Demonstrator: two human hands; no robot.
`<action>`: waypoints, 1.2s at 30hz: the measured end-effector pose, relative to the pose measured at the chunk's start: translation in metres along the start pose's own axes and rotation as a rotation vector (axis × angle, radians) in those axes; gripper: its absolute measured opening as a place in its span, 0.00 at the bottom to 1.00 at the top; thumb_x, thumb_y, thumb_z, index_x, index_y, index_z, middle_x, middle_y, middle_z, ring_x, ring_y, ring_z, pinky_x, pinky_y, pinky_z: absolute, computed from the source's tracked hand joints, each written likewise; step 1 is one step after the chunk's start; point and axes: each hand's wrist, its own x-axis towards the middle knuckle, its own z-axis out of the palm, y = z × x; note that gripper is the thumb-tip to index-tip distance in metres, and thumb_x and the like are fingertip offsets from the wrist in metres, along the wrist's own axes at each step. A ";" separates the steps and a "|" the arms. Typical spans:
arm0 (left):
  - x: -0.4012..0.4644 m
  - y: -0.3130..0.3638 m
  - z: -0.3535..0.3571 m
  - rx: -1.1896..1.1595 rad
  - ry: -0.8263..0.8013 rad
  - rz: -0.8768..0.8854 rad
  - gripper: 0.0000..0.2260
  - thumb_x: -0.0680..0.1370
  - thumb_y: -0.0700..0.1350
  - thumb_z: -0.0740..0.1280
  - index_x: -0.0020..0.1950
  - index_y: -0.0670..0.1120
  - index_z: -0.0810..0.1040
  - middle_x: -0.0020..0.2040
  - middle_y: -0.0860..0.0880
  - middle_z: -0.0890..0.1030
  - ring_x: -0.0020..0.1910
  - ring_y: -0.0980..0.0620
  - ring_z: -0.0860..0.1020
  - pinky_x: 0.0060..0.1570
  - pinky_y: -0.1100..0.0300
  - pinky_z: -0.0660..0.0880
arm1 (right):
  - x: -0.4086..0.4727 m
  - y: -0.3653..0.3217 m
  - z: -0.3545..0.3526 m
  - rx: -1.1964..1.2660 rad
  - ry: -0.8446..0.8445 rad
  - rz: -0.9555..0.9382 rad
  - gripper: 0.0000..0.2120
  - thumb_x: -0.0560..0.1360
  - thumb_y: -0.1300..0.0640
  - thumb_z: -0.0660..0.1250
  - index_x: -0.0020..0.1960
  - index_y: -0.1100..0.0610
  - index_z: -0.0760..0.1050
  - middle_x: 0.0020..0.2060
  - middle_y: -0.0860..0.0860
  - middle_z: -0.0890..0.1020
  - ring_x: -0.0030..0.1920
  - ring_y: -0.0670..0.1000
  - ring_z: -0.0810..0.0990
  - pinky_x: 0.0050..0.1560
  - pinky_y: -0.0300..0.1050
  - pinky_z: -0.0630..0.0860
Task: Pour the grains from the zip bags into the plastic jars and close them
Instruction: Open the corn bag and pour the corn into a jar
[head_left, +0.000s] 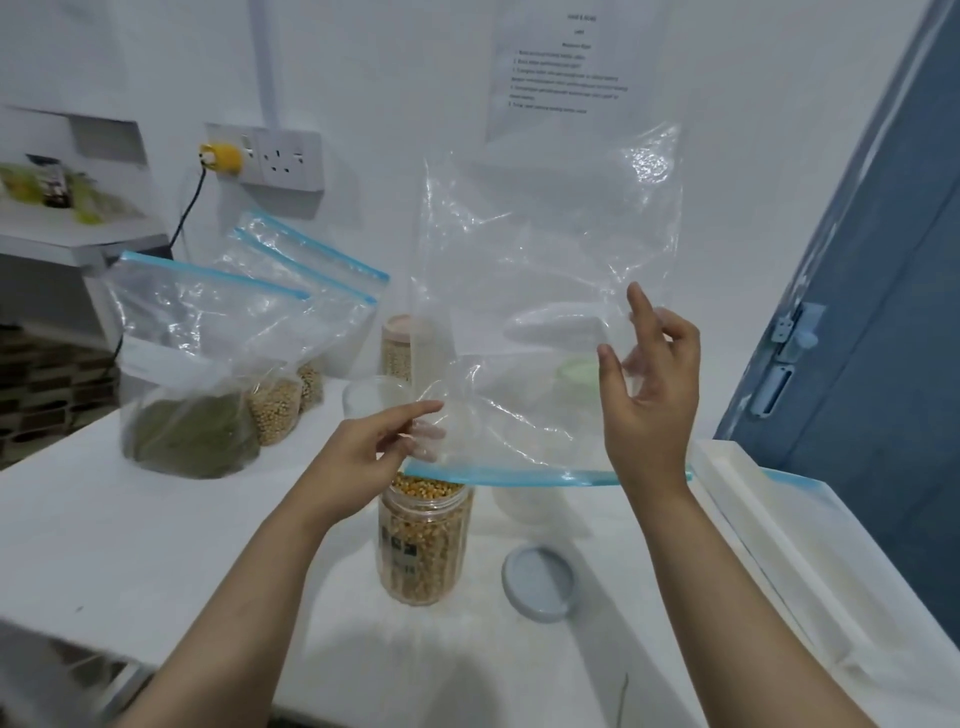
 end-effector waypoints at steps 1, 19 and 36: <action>0.000 0.001 -0.001 -0.002 -0.010 -0.015 0.29 0.77 0.27 0.60 0.67 0.57 0.75 0.56 0.56 0.84 0.51 0.57 0.83 0.55 0.69 0.75 | 0.000 0.000 0.000 -0.001 0.003 -0.001 0.27 0.77 0.70 0.65 0.73 0.54 0.67 0.57 0.53 0.68 0.45 0.53 0.73 0.55 0.30 0.68; 0.014 0.052 0.045 0.037 0.316 0.147 0.10 0.79 0.41 0.69 0.58 0.53 0.80 0.48 0.58 0.80 0.46 0.58 0.76 0.46 0.75 0.70 | -0.007 0.021 -0.044 -0.218 -0.063 0.317 0.32 0.77 0.58 0.71 0.77 0.45 0.63 0.74 0.48 0.56 0.49 0.43 0.75 0.51 0.28 0.73; 0.039 0.110 0.162 -1.273 0.203 -0.476 0.09 0.81 0.43 0.60 0.48 0.41 0.78 0.41 0.45 0.81 0.39 0.49 0.79 0.44 0.59 0.79 | -0.063 0.061 -0.195 -0.132 -0.096 0.377 0.08 0.77 0.58 0.71 0.48 0.44 0.80 0.46 0.37 0.81 0.55 0.46 0.77 0.49 0.28 0.70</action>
